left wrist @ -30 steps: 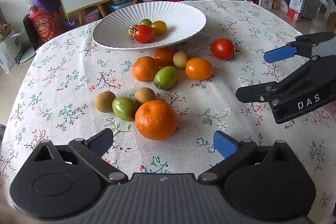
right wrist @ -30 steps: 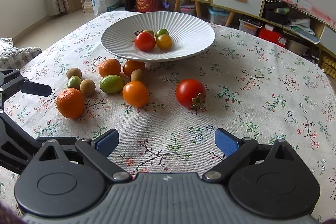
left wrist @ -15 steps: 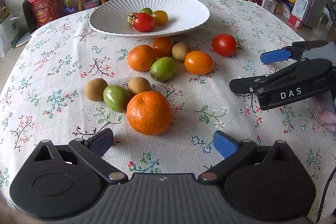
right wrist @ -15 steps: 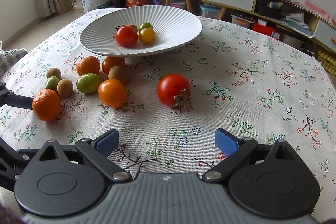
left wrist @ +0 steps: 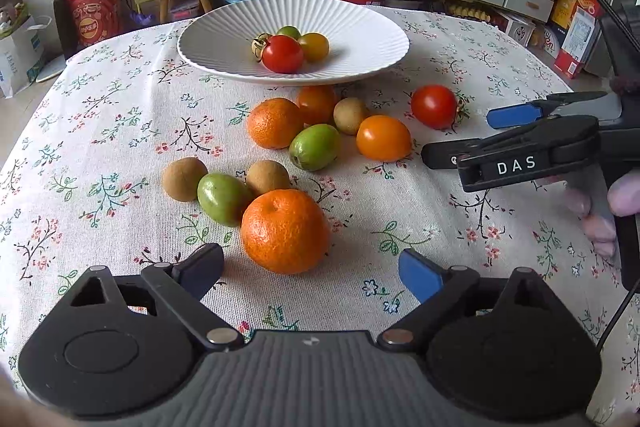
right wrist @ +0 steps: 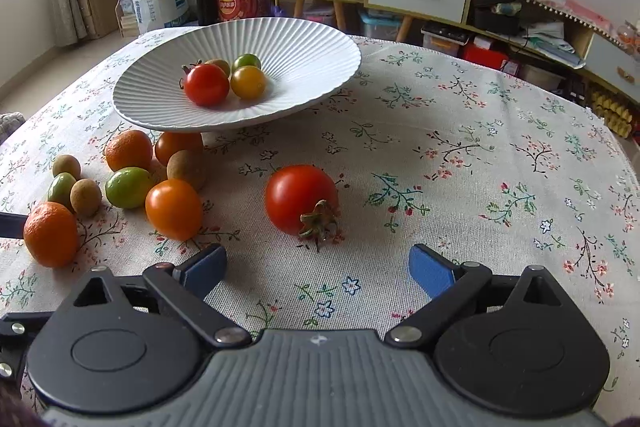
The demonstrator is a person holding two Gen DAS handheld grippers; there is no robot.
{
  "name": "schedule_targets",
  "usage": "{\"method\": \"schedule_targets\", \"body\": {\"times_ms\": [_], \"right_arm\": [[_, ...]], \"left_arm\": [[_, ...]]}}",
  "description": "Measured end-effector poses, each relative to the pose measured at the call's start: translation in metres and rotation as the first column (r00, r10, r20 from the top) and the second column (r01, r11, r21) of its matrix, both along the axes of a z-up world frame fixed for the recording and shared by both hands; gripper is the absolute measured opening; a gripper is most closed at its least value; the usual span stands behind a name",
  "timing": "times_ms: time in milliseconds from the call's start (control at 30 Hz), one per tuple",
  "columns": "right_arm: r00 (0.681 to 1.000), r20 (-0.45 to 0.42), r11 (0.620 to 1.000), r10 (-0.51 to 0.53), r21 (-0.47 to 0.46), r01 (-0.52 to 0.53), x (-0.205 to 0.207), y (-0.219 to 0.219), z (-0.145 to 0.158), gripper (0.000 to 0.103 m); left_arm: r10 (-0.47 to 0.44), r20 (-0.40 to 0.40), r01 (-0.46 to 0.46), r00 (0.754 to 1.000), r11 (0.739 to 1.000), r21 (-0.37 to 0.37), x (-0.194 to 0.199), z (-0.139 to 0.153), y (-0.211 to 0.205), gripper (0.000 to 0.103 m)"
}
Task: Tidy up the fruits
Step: 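Grasp an orange with the left tool while the right tool grasps a red tomato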
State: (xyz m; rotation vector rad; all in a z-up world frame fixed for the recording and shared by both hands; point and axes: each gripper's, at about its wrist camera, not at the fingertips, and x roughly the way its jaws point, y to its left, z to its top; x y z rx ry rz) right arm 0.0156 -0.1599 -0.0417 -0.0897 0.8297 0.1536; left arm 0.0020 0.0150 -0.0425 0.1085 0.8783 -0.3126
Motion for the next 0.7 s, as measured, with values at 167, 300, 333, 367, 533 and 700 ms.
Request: {"method": "schedule_targets", "body": {"times_ms": [167, 300, 333, 367, 533, 700], "right_arm": [[1.000, 0.000, 1.000, -0.015, -0.005, 0.015, 0.005, 0.000, 0.001, 0.094], [1.000, 0.001, 1.000, -0.017, -0.004, 0.017, 0.008, 0.001, 0.002, 0.092], [1.000, 0.000, 1.000, -0.017, -0.004, 0.017, 0.009, 0.001, 0.002, 0.091], [1.000, 0.001, 1.000, -0.017, -0.003, 0.017, 0.009, 0.001, 0.002, 0.091], [1.000, 0.003, 1.000, -0.014, -0.002, 0.014, 0.011, 0.003, 0.004, 0.086], [1.000, 0.011, 1.000, -0.010, -0.004, 0.010, 0.016, 0.007, 0.006, 0.078]], "left_arm": [[0.016, 0.016, -0.016, 1.000, 1.000, -0.013, 0.002, 0.002, 0.002, 0.074], [0.036, 0.022, -0.035, 0.999, 0.999, -0.033, 0.003, 0.003, 0.005, 0.068], [0.039, 0.023, -0.038, 0.999, 0.999, -0.036, 0.003, 0.003, 0.006, 0.066], [0.042, 0.024, -0.041, 0.999, 0.998, -0.038, 0.004, 0.003, 0.006, 0.064], [0.046, 0.026, -0.045, 0.999, 0.998, -0.053, 0.004, 0.004, 0.009, 0.052], [0.054, 0.027, -0.052, 0.998, 0.997, -0.062, 0.005, 0.005, 0.012, 0.039]]}}
